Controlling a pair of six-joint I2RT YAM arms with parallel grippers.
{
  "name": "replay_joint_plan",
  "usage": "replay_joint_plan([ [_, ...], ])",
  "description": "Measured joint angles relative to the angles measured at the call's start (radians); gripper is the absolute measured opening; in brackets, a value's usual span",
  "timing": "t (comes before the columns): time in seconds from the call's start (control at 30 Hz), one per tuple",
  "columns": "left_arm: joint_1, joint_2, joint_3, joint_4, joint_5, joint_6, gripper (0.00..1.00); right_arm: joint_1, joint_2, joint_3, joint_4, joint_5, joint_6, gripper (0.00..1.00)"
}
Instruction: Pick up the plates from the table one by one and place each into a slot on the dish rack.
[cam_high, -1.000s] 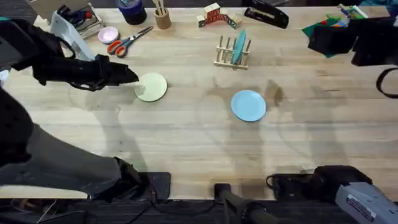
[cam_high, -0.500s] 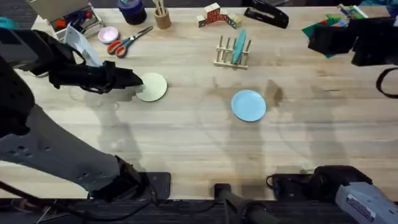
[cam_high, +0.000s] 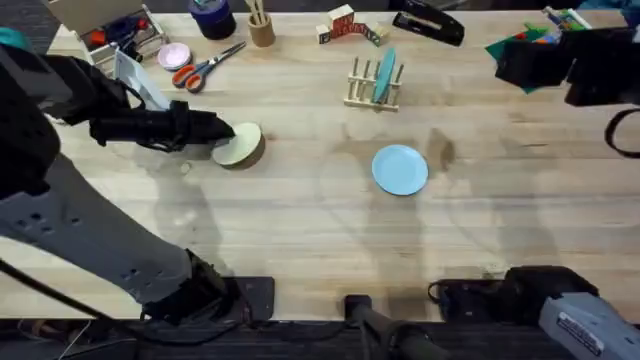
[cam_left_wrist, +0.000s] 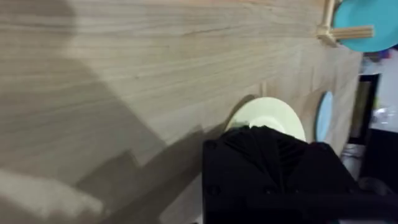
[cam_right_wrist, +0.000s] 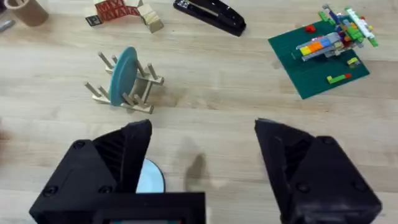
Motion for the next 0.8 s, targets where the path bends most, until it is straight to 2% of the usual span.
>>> replay_joint_plan([
  [0.23,0.007,0.048,0.006,-0.004,0.077,0.01,0.039,0.0,0.0,0.0,0.0,0.0,0.0,0.995],
  [0.67,0.007,0.049,0.006,-0.004,0.08,0.014,0.039,0.0,0.0,0.0,0.001,-0.003,0.018,0.996],
  [0.8,0.007,0.049,0.006,-0.004,0.08,0.014,0.039,0.0,0.0,0.0,0.0,-0.067,0.084,0.996],
])
